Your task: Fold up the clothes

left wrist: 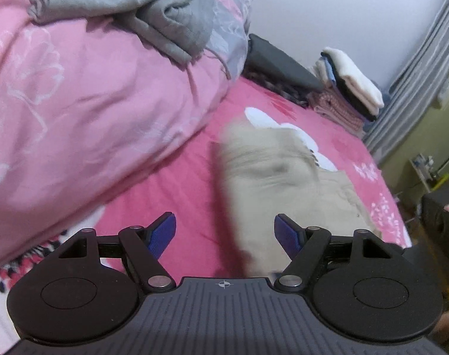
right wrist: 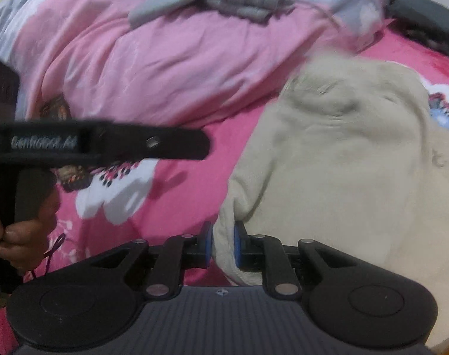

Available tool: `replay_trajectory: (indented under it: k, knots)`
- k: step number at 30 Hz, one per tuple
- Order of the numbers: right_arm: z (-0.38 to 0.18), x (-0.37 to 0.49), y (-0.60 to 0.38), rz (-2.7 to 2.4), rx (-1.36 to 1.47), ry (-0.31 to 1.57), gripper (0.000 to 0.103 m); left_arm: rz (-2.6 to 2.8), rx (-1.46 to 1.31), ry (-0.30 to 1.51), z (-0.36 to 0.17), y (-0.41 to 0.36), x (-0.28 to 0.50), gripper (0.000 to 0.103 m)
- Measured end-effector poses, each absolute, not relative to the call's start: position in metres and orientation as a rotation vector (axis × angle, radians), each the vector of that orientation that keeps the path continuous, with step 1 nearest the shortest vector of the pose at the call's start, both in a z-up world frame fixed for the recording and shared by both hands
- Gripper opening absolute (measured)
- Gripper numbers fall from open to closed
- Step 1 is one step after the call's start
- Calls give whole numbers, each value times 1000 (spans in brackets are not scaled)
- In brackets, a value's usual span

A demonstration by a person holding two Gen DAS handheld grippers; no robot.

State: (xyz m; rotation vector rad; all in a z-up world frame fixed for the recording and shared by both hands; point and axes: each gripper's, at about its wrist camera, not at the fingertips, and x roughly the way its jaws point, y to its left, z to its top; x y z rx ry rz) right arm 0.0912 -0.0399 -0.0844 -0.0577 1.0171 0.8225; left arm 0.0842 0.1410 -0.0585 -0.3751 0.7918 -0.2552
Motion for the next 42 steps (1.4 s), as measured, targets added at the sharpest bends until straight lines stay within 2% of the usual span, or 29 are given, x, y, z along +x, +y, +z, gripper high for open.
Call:
replay_trajectory:
  k: [1,4,5,11,15,17,22,29,33,42]
  knots:
    - [-83,88,-38,837,-60,1009,19,-265,-381,799,-61,139,87,74]
    - [-75,76,-35,876,-84,965,45,-274,-383,816,-67,135,88,74]
    - [-72,72,-35,882,-92,948,49,-275,-389,823,-69,134,89,74]
    - [-45,53,-54,871,-42,895,52,-278,-434,863,-79,137,95,74]
    - [-19,43,-94,869,137,888,53,-300,-457,895,-82,136,94,74]
    - [-11,42,-123,840,264,892,58,-311,-468,911,-84,136,94,74]
    - [-8,60,-190,585,410,923,57,-345,-497,955,-88,132,93,74]
    - [-39,92,-216,414,401,1051,38,-387,-503,985,-85,116,86,73]
    - [-63,97,-222,456,571,1124,37,-416,-486,989,-87,110,84,73]
    - [-69,82,-193,619,526,1192,39,-402,-527,1035,-99,115,89,74]
